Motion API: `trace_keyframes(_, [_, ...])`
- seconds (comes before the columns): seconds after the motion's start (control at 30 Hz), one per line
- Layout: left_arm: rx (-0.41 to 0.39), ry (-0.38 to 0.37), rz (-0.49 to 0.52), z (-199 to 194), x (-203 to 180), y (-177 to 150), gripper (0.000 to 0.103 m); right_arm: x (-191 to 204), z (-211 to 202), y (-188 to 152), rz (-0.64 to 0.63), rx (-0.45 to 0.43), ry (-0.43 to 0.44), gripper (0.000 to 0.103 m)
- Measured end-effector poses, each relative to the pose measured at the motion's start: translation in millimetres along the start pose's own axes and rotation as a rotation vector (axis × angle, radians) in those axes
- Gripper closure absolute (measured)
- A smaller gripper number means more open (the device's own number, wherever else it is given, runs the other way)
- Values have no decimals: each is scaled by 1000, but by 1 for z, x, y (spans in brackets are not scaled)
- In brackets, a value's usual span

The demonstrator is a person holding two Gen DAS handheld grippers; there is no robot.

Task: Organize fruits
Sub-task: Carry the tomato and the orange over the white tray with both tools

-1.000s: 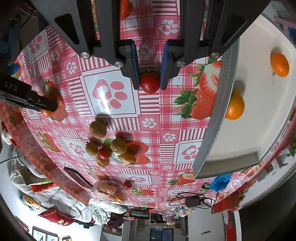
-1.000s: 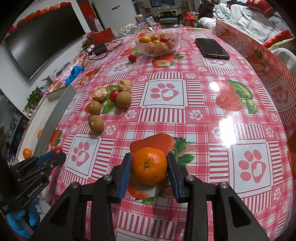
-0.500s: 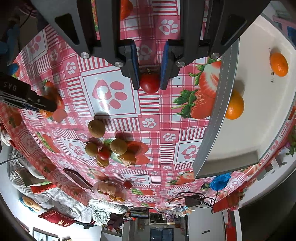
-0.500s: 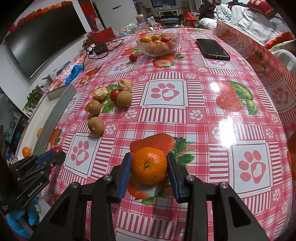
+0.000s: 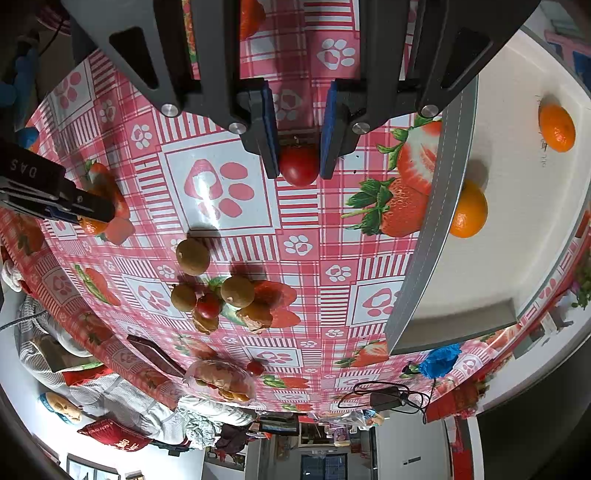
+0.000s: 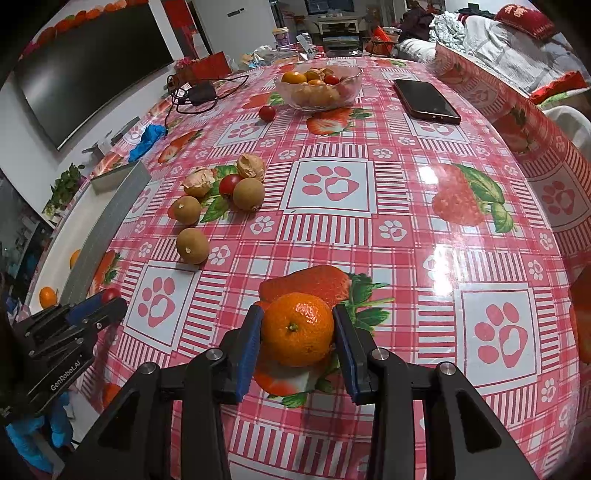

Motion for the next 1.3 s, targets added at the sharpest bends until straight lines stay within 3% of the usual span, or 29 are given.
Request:
trace_keyframes(0.17, [6,-6,0,0,0,0,80,1,1,1,-18,-4,-19,63])
trace_keyframes(0.27, [12,-49,-21,-4,3,1,80,1,-1,0,-4,-2,-9,64])
trace_keyframes(0.67, [-48,-83,-50,-37,16,18,80,12,-19,15,8,-11,48,64])
trace_keyframes(0.97, [-125,-32,-91,-70,58,30,80,59,-23,34,-44,-7,117,64])
trace_keyframes(1.3, [-153,78,-203,-82,136,25,80,152,-16,53,-175,8,212,64])
Point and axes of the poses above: each gripper's, at about its wrist camera, not at the fingertips, and z roughly the way its jaws point, x to its left, y to its top, the point moved 2 cm from there along z, roughly the way its jaws point, and after that the axes turned 7 degrees about -y, right-handed, at the moved point
